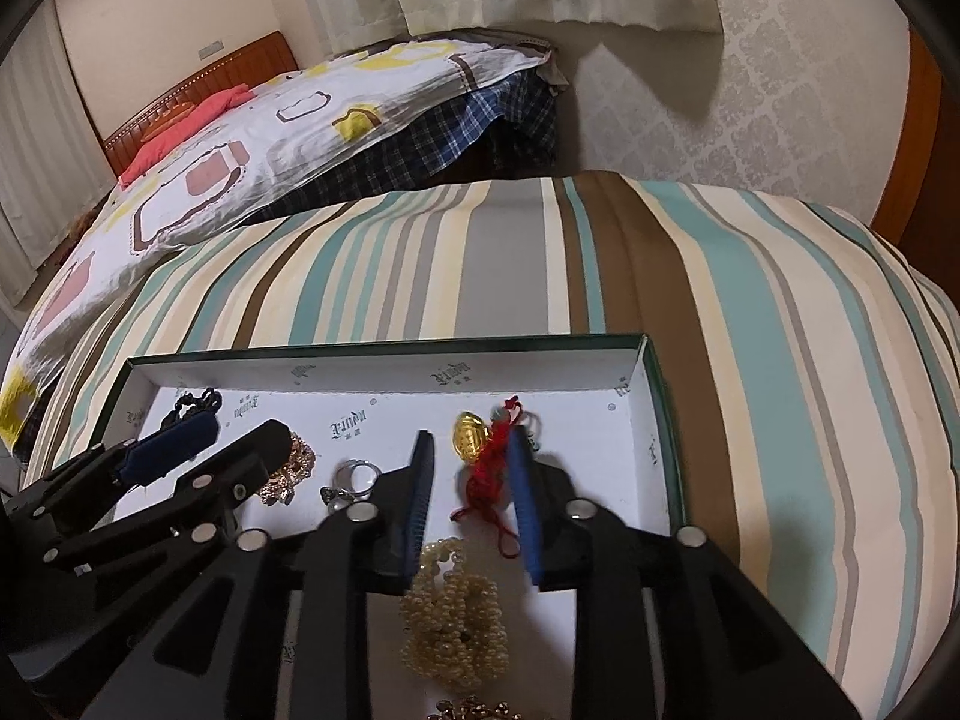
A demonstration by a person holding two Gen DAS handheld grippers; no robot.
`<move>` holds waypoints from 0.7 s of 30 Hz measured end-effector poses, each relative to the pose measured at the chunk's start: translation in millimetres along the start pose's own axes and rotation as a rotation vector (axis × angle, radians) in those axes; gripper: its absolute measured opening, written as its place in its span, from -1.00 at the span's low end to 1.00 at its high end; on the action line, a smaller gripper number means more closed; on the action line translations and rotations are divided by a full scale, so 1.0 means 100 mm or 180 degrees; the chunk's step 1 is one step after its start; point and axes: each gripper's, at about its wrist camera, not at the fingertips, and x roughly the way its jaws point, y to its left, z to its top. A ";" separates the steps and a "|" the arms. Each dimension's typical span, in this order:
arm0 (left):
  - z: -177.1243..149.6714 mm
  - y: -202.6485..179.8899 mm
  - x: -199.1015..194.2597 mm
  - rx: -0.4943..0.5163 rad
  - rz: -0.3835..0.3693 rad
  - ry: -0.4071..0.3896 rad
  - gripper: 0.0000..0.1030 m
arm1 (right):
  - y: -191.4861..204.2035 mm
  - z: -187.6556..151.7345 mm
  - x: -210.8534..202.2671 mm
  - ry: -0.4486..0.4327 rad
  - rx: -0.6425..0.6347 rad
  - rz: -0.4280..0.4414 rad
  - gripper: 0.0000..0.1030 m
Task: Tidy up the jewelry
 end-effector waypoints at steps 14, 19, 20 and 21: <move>-0.10 0.18 -0.41 -0.0121 0.0034 -0.0402 0.58 | 0.01 -0.13 -0.37 -0.0357 -0.0050 -0.0168 0.15; -0.31 0.22 -0.79 -0.0033 0.0079 -0.0608 0.73 | 0.08 -0.35 -0.72 -0.0617 -0.0082 -0.0276 0.31; -0.37 0.23 -0.88 -0.0001 0.0122 -0.0647 0.75 | 0.09 -0.41 -0.78 -0.0642 -0.0089 -0.0293 0.32; -0.42 0.24 -0.95 0.0011 0.0155 -0.0669 0.76 | 0.10 -0.45 -0.82 -0.0659 -0.0090 -0.0303 0.32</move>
